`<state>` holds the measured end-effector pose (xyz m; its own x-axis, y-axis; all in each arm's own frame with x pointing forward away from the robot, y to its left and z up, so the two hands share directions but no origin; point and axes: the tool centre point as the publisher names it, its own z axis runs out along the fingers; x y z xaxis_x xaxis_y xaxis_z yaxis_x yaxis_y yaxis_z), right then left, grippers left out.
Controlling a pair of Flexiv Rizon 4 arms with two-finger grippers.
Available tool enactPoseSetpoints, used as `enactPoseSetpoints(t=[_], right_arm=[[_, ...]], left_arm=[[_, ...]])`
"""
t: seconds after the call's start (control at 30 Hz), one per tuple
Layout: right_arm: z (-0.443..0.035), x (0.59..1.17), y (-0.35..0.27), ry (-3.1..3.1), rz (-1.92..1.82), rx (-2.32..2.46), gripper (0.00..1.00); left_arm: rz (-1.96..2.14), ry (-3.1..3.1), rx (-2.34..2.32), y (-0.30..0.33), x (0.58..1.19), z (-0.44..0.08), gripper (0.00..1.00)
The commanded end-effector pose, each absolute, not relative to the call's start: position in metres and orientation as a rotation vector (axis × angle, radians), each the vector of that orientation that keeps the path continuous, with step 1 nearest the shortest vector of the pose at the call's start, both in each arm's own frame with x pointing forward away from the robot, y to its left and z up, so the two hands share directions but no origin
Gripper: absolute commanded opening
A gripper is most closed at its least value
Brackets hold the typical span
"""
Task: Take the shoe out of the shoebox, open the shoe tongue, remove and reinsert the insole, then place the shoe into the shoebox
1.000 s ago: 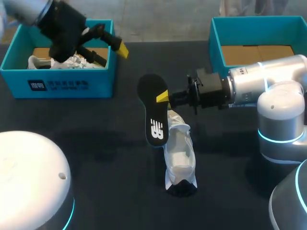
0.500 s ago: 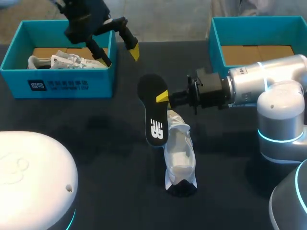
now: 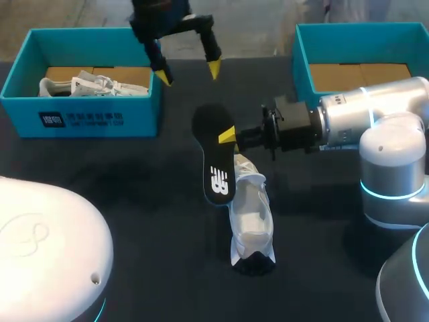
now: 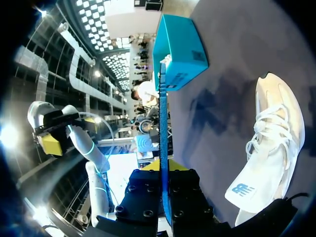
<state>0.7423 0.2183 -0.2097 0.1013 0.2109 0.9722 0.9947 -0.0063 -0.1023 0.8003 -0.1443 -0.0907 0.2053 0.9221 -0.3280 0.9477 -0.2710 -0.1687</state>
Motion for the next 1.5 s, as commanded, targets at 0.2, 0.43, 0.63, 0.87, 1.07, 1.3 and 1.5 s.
enactPoseSetpoints(t=[0.2, 0.43, 0.63, 0.87, 1.07, 1.3, 1.5], right_arm=[[-0.21, 0.742, 0.22, -1.287, -1.022, -1.41, 0.0], [-0.21, 0.742, 0.22, -1.287, -1.022, -1.41, 0.0], [-0.21, 0.742, 0.22, -1.287, -1.022, -1.41, 0.0], [-0.21, 0.742, 0.22, -1.287, -1.022, -1.41, 0.0], [-0.21, 0.742, 0.22, -1.287, -1.022, -1.41, 0.0], [-0.21, 0.742, 0.22, -1.287, -1.022, -1.41, 0.0], [-0.21, 0.742, 0.22, -1.287, -1.022, -1.41, 0.0]], left_arm=[[-0.326, 1.891, 2.365, -0.17, 0.811, -0.085, 1.0], [-0.294, 1.871, 2.048, -0.156, 0.815, -0.077, 1.0], [-0.391, 1.821, 1.817, -0.142, 0.812, -0.068, 1.0], [-0.463, 1.65, 1.701, -0.146, 0.788, -0.073, 1.0], [-0.521, 1.514, 1.536, -0.149, 0.777, -0.072, 1.0], [-0.57, 1.484, 1.402, -0.134, 0.773, -0.083, 1.0], [-0.605, 1.469, 1.343, -0.118, 0.773, -0.095, 1.0]])
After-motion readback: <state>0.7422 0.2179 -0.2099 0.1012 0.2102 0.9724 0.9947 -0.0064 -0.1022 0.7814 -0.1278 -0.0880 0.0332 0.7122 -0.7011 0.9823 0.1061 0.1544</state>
